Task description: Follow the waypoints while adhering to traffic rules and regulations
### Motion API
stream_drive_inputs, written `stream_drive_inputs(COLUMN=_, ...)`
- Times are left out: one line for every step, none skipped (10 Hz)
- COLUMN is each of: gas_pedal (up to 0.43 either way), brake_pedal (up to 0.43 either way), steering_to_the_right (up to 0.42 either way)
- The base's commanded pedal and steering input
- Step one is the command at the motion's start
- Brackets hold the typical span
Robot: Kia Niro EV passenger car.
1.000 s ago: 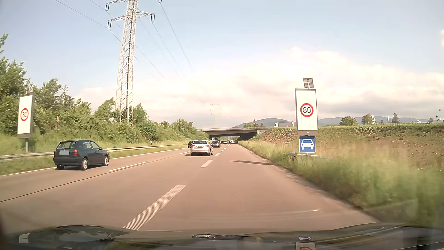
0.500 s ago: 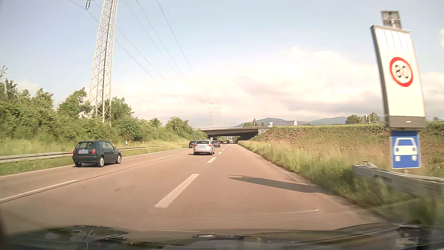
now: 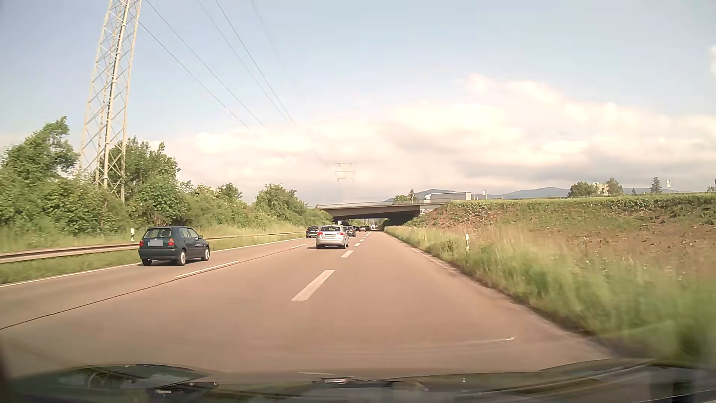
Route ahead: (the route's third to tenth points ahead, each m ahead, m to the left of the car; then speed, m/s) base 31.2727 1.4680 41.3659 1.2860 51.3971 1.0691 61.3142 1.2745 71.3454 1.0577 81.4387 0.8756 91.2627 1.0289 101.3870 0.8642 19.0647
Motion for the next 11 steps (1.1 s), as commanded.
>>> stream_drive_inputs(gas_pedal=0.378, brake_pedal=0.0, steering_to_the_right=0.0)
stream_drive_inputs(gas_pedal=0.37, brake_pedal=0.0, steering_to_the_right=0.0)
stream_drive_inputs(gas_pedal=0.37, brake_pedal=0.0, steering_to_the_right=-0.001)
stream_drive_inputs(gas_pedal=0.37, brake_pedal=0.0, steering_to_the_right=-0.001)
stream_drive_inputs(gas_pedal=0.35, brake_pedal=0.0, steering_to_the_right=-0.001)
stream_drive_inputs(gas_pedal=0.339, brake_pedal=0.0, steering_to_the_right=-0.001)
stream_drive_inputs(gas_pedal=0.331, brake_pedal=0.0, steering_to_the_right=-0.001)
stream_drive_inputs(gas_pedal=0.331, brake_pedal=0.0, steering_to_the_right=-0.002)
stream_drive_inputs(gas_pedal=0.319, brake_pedal=0.0, steering_to_the_right=-0.003)
stream_drive_inputs(gas_pedal=0.311, brake_pedal=0.0, steering_to_the_right=-0.003)
stream_drive_inputs(gas_pedal=0.299, brake_pedal=0.0, steering_to_the_right=-0.004)
